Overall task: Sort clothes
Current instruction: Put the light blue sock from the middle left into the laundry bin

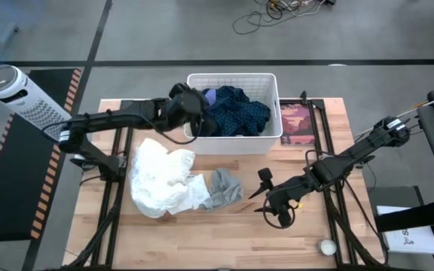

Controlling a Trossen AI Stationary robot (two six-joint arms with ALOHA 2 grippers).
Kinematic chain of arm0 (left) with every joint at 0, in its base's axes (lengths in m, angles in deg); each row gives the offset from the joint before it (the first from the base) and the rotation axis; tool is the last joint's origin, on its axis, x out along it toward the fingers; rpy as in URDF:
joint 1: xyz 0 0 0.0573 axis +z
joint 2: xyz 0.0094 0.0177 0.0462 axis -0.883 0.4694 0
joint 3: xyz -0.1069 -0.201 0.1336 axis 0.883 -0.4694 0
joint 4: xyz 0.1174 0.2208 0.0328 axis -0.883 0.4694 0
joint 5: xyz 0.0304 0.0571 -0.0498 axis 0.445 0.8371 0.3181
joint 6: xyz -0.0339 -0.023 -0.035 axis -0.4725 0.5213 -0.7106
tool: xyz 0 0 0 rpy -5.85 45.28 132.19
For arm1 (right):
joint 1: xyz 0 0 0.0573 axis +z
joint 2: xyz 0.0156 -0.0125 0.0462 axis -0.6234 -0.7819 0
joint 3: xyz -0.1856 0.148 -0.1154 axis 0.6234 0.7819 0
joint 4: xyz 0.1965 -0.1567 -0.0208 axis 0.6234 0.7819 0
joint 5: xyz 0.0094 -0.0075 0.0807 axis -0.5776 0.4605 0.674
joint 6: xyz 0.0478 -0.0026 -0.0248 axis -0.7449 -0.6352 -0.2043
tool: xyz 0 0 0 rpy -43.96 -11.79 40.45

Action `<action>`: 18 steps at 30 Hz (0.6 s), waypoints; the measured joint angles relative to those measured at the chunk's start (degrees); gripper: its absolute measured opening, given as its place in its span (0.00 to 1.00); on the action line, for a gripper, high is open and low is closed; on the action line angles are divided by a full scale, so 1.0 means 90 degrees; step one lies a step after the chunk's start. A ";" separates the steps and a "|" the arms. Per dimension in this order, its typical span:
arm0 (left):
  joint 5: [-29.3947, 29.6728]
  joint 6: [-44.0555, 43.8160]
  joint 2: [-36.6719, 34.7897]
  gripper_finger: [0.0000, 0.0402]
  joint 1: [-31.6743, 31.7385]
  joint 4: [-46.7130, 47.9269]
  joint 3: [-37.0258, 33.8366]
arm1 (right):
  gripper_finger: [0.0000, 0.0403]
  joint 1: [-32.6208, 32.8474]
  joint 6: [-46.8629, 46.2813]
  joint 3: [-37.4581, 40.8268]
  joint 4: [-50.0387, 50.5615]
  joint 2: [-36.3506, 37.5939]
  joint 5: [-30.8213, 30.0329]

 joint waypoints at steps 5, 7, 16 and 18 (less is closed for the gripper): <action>-0.0525 0.0052 0.0245 0.01 0.0476 -0.0260 -0.0002 | 0.47 0.0000 -0.0018 0.0000 -0.0002 0.0000 0.0000; -0.1118 0.0047 0.0414 0.01 0.0631 -0.0431 0.0000 | 0.47 0.0000 -0.0027 0.0000 -0.0005 0.0000 0.0000; -0.1583 0.0394 0.1416 0.08 0.0836 -0.0777 0.0000 | 0.47 0.0000 -0.0028 0.0000 0.0080 0.0000 0.0002; -0.1576 0.0535 0.1555 0.13 0.0836 -0.0765 -0.0002 | 0.47 0.0000 -0.0028 0.0000 0.0154 0.0000 0.0002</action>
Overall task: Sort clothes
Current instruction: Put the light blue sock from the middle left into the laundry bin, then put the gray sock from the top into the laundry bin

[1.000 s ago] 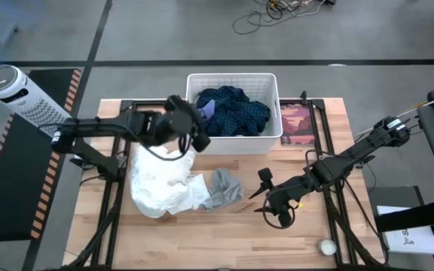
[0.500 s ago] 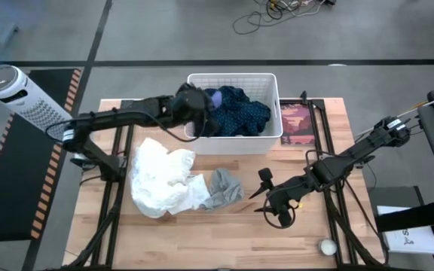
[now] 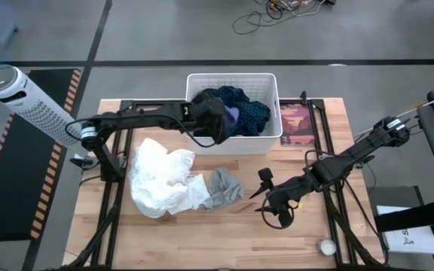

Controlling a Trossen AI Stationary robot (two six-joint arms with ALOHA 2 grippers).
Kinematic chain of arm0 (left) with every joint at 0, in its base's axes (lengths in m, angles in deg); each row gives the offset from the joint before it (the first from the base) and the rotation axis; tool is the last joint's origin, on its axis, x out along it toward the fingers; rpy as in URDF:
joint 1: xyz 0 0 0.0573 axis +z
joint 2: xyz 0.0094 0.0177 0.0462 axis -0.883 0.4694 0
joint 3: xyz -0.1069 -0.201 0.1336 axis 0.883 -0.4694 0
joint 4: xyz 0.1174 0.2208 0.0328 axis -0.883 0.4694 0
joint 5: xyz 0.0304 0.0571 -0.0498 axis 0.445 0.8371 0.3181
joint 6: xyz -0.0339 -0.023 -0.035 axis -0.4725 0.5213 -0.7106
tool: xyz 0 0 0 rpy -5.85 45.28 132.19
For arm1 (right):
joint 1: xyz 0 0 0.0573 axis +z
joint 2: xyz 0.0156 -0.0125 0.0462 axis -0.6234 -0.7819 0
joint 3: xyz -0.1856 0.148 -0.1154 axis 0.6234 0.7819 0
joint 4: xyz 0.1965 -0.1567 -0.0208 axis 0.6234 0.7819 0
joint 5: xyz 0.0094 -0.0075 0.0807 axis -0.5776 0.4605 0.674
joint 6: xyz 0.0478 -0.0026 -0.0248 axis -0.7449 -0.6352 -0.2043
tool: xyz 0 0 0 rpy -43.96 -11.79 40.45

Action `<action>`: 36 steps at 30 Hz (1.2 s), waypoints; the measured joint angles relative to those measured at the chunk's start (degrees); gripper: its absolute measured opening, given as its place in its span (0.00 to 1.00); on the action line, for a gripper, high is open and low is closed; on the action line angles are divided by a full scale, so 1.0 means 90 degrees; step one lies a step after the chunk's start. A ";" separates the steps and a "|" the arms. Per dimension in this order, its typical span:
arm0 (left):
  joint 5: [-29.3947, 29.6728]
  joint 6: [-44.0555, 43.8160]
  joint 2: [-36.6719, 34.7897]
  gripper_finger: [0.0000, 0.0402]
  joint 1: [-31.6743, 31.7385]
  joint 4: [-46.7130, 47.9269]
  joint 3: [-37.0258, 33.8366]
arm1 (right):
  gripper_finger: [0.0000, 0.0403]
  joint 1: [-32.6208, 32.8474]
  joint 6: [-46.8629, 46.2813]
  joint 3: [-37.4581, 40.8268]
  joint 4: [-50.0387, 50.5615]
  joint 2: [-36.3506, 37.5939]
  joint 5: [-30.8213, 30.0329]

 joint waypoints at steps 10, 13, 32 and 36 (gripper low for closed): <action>0.0050 -0.0068 -0.0229 0.50 -0.0066 0.0015 0.0003 | 0.47 0.0000 -0.0068 0.0000 0.0065 0.0000 -0.0001; 0.0067 -0.0070 -0.0522 0.59 -0.0177 0.0006 0.0008 | 0.47 0.0000 -0.0201 0.0000 0.0070 -0.0004 -0.0252; 0.1488 0.0917 -0.2369 0.57 -0.2586 -0.3137 -0.2441 | 0.47 -0.1285 -0.0439 0.0000 -0.0983 -0.2157 -0.0414; 0.1487 0.0984 -0.2836 0.55 -0.2989 -0.4511 -0.3494 | 0.47 -0.1525 -0.0503 -0.0001 -0.1192 -0.2507 -0.0101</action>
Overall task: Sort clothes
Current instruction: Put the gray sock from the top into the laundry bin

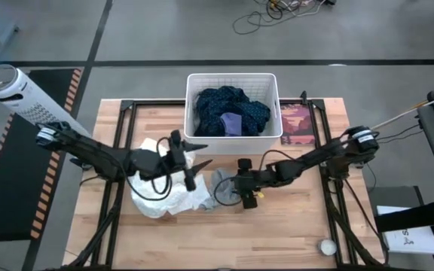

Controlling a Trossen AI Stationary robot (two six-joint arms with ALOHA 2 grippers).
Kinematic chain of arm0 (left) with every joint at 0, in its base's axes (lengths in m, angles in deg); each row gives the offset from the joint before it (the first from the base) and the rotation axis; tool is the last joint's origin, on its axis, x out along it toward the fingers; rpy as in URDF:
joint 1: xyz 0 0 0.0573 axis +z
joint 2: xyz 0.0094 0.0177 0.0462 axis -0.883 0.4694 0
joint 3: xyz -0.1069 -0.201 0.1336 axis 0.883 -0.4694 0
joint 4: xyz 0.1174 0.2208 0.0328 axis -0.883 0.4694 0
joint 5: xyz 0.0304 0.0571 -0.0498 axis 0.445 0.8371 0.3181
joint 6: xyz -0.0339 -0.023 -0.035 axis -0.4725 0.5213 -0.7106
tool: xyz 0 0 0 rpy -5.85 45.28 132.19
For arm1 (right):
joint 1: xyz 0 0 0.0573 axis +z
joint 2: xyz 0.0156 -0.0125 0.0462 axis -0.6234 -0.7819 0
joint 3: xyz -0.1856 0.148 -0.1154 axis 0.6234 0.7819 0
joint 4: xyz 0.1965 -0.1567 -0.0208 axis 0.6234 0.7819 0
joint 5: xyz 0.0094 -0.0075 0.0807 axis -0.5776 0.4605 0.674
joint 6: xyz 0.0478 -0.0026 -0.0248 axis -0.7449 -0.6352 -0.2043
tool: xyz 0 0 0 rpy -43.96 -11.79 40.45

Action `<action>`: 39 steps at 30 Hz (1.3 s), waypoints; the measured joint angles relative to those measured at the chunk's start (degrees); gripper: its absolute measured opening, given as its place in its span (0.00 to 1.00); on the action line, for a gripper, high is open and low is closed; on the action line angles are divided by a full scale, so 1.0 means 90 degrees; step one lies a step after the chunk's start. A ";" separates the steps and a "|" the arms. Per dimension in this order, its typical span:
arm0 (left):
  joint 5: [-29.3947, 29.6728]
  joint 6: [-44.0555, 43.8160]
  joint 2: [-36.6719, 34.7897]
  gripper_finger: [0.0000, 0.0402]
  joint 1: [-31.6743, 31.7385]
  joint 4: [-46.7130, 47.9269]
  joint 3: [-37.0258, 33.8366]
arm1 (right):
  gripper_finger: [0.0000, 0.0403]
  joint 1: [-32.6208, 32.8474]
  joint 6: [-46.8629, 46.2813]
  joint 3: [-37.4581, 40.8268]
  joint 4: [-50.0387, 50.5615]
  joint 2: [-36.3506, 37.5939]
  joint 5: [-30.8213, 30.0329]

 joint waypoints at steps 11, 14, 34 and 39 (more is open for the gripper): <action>0.0014 0.0055 -0.0693 0.54 -0.0619 -0.2703 -0.2058 | 0.53 -0.0439 0.0086 -0.0009 -0.0427 -0.0825 -0.0405; 0.0015 -0.0029 -0.0727 0.54 -0.0702 -0.2918 -0.2371 | 0.44 -0.0479 0.0271 -0.0009 -0.0469 -0.0951 -0.0625; 0.0002 0.0263 -0.0715 0.43 -0.1266 -0.3711 -0.2718 | 0.00 -0.0266 0.0741 -0.0004 -0.0410 0.1245 -0.0640; -0.0016 0.0334 -0.0715 0.40 -0.1283 -0.3808 -0.2696 | 0.00 -0.0252 0.0910 -0.0004 -0.0715 0.2190 -0.0640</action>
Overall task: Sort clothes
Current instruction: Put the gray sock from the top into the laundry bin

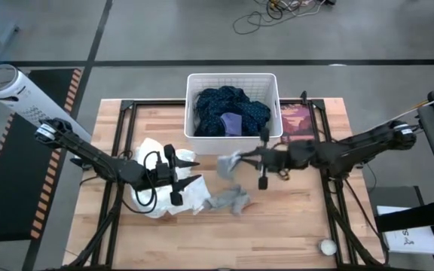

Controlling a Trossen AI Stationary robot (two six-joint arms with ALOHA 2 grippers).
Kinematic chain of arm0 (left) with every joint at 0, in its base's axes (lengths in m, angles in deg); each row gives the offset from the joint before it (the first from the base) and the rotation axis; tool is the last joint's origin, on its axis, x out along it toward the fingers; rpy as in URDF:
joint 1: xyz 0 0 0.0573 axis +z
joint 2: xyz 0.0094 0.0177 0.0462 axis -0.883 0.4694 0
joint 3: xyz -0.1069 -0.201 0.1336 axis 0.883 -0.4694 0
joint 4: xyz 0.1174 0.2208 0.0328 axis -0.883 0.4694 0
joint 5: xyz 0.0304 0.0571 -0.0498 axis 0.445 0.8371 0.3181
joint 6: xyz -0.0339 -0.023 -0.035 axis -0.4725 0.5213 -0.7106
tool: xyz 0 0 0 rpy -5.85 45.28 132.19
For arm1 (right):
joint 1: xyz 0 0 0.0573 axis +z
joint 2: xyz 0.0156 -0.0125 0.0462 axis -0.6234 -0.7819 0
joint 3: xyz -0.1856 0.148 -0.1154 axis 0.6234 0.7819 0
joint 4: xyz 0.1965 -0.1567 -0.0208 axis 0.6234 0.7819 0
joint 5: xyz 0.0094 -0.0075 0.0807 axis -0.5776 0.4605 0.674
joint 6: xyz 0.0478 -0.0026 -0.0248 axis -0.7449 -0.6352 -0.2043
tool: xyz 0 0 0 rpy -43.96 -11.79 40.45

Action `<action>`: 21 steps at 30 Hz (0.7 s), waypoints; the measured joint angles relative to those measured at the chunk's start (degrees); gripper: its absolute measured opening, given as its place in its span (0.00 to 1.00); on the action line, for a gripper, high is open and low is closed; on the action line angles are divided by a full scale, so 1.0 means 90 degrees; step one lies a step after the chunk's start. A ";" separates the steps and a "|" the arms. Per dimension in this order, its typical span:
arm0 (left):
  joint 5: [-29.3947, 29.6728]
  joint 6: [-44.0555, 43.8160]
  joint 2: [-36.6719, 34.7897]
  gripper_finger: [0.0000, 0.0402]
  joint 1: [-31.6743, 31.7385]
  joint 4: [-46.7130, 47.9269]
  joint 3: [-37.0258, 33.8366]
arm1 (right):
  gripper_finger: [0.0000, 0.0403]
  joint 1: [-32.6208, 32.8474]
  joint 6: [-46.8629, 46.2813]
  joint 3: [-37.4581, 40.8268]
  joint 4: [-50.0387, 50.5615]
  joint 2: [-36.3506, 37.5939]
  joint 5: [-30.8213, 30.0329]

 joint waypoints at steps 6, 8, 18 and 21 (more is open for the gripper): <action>-0.0002 0.0079 0.0039 0.40 -0.0010 -0.0078 0.0000 | 0.00 -0.0173 0.0876 0.0000 -0.1049 0.0767 -0.0081; -0.0004 0.0117 0.0064 0.40 -0.0014 -0.0085 0.0000 | 0.00 -0.0291 0.1214 -0.0019 -0.1456 0.0902 -0.0209; -0.0004 0.0135 0.0078 0.28 -0.0012 -0.0067 0.0000 | 0.00 -0.1311 0.2458 -0.1207 -0.1500 0.0780 -0.0984; -0.0003 0.0124 0.0078 0.22 -0.0012 0.0016 0.0000 | 0.00 -0.1718 0.2562 -0.1610 -0.1021 0.0625 -0.1137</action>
